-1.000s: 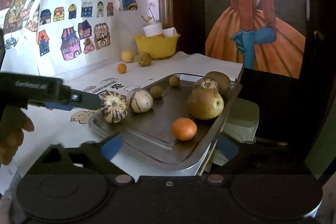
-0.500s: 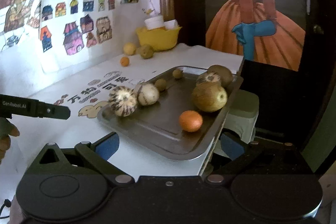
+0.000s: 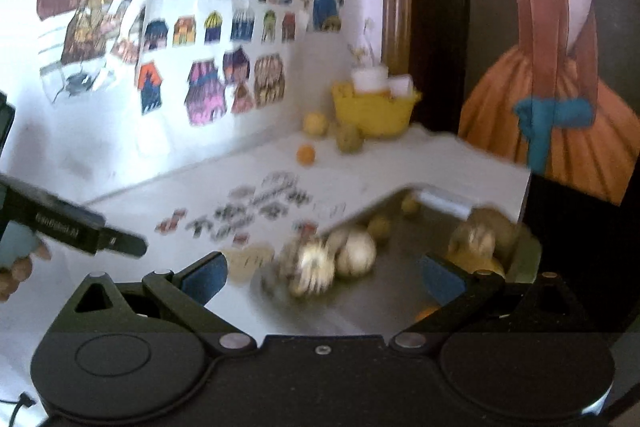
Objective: Organize fruits
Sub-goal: 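Withdraw both open tools from the tray toward the remaining loose fruits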
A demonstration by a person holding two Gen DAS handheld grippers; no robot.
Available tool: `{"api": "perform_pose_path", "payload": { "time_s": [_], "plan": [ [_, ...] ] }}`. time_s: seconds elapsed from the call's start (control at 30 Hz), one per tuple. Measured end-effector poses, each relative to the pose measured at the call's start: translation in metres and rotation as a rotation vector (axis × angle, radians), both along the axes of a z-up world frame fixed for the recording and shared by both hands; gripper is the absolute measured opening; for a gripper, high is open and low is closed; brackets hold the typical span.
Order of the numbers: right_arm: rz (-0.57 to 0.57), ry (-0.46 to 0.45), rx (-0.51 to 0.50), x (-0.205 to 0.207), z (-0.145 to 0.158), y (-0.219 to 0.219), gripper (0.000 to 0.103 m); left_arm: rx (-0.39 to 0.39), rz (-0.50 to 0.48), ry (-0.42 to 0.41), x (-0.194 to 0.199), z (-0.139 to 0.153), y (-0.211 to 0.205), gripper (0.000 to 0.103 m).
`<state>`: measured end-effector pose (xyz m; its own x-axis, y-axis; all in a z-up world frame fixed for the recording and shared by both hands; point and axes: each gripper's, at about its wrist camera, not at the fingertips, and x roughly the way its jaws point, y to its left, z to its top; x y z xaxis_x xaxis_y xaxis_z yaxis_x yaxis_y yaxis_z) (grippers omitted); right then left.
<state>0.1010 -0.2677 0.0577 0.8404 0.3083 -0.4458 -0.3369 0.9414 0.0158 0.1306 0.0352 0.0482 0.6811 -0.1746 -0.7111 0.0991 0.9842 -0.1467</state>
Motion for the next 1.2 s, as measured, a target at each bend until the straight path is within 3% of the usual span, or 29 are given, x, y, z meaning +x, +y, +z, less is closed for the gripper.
{"api": "perform_pose_path", "payload": {
  "time_s": [0.13, 0.37, 0.5, 0.67, 0.83, 0.9, 1.07, 1.2],
  "plan": [
    [0.02, -0.061, -0.019, 0.019, 0.018, 0.004, 0.102, 0.002, 0.046, 0.025, 0.015, -0.001, 0.008, 0.102],
    [-0.007, -0.119, -0.046, 0.056, 0.034, -0.003, 0.102, 0.08, 0.107, -0.001, 0.045, 0.01, 0.006, 0.102],
    [0.008, -0.097, -0.04, 0.078, 0.039, -0.007, 0.102, 0.063, 0.09, 0.012, 0.069, 0.011, 0.003, 0.102],
    [0.044, -0.126, -0.049, 0.116, 0.068, -0.004, 0.102, 0.113, 0.074, -0.011, 0.097, 0.013, -0.006, 0.102],
    [0.062, -0.135, -0.035, 0.177, 0.094, 0.007, 0.102, 0.115, 0.055, -0.025, 0.132, 0.015, -0.014, 0.102],
    [0.027, -0.111, -0.034, 0.208, 0.094, 0.012, 0.102, 0.116, 0.048, -0.026, 0.151, 0.011, -0.017, 0.102],
    [-0.028, 0.054, -0.081, 0.296, 0.065, 0.031, 0.102, 0.083, 0.038, -0.043, 0.196, -0.004, -0.02, 0.102],
    [-0.036, 0.176, -0.035, 0.343, 0.042, 0.038, 0.102, 0.04, 0.046, -0.02, 0.229, -0.021, -0.02, 0.102]
  ]
}}
